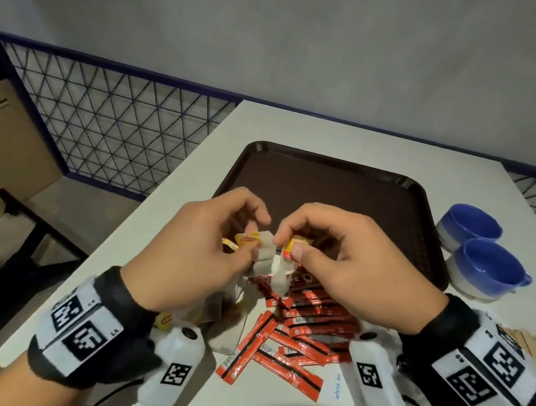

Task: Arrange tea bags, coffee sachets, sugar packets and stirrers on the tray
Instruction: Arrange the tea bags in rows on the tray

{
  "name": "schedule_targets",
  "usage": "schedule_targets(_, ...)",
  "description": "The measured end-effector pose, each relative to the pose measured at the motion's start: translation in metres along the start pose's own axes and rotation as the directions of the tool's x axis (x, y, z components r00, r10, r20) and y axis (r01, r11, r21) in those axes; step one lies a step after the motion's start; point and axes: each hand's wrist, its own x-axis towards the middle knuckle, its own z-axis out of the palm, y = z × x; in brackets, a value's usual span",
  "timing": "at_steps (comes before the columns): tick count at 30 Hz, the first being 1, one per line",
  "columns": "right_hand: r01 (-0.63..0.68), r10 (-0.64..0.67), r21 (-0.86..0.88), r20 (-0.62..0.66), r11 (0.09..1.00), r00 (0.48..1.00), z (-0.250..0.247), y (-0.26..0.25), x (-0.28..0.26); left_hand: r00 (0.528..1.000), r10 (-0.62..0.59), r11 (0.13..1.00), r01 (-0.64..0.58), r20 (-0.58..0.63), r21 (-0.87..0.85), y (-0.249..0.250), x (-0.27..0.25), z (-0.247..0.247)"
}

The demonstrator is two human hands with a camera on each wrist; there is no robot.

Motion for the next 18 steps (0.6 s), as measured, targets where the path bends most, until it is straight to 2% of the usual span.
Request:
schedule_targets(3,-0.025,0.023,0.088,0.019,0.996,1.000,-0.003,-0.001,0.003,0.998,-0.049,0.982,0.041,-0.040,-0.182,0.000,0.007,0.006)
schedule_targets(7,-0.057,0.064,0.142,-0.046,0.988,0.997,-0.013,-0.001,0.008,0.995,-0.070,0.934,0.040,-0.073,-0.355,0.005,0.014,0.007)
schedule_targets(11,-0.084,0.103,0.183,-0.100,0.980,0.990,-0.019,0.001,0.007,0.992,-0.060,0.936,0.017,-0.112,-0.351,0.008,0.014,0.010)
schedule_targets(18,-0.048,0.081,0.225,-0.140,0.973,0.987,-0.016,0.003,0.006,0.987,-0.031,0.959,-0.016,-0.158,-0.284,0.005,0.013,0.018)
